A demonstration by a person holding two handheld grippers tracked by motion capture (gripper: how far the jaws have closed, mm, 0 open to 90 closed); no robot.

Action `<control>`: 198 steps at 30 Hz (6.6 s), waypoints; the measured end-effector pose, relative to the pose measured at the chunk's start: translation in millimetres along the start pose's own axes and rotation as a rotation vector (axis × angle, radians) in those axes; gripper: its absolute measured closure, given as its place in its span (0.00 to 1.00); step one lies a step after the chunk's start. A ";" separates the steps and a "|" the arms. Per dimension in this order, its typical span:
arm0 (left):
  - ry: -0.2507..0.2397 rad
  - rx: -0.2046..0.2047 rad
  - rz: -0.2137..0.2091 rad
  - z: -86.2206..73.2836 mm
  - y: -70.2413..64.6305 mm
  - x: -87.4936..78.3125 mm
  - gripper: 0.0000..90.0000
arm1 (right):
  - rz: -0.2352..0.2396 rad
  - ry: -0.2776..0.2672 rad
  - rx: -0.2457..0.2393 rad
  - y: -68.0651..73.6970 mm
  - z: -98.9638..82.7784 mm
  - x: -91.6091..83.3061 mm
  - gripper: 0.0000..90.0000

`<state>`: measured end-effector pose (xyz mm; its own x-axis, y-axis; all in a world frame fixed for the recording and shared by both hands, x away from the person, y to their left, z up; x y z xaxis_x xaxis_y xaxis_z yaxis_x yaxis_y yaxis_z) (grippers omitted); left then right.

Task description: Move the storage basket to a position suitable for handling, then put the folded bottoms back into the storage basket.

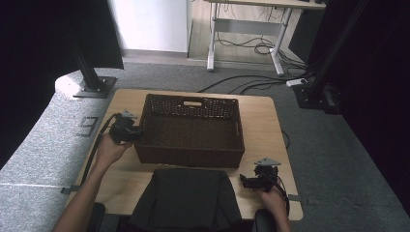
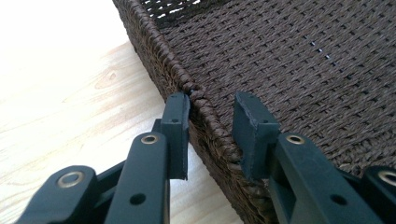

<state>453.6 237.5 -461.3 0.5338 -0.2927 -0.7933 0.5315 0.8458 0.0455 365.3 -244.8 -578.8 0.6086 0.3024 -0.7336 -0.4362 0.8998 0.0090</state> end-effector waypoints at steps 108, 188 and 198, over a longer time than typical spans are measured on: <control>0.026 0.001 -0.019 -135.0 -17.3 21.5 0.00 | 0.058 0.053 -0.026 17.3 7.8 -10.9 0.00; 0.002 0.029 -0.540 -129.6 -138.3 17.8 0.63 | 0.762 0.150 0.022 149.0 13.8 1.2 0.61; -0.065 0.059 -0.568 -127.8 -137.3 9.2 0.76 | 0.700 0.045 -0.086 155.3 14.9 -16.7 0.70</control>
<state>301.4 175.6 -552.5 0.1922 -0.7219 -0.6648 0.7813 0.5224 -0.3415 297.3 -105.4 -554.9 0.1389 0.7861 -0.6023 -0.7670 0.4701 0.4366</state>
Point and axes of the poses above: each handheld gripper's, and its own axes: x roughly forward along the jaws, z roughly out of its top, y roughly to its left, the point moved 3 cm from there along x, roughly forward along the jaws, and after that the axes turned 3 degrees about y, right-handed, at the moved point
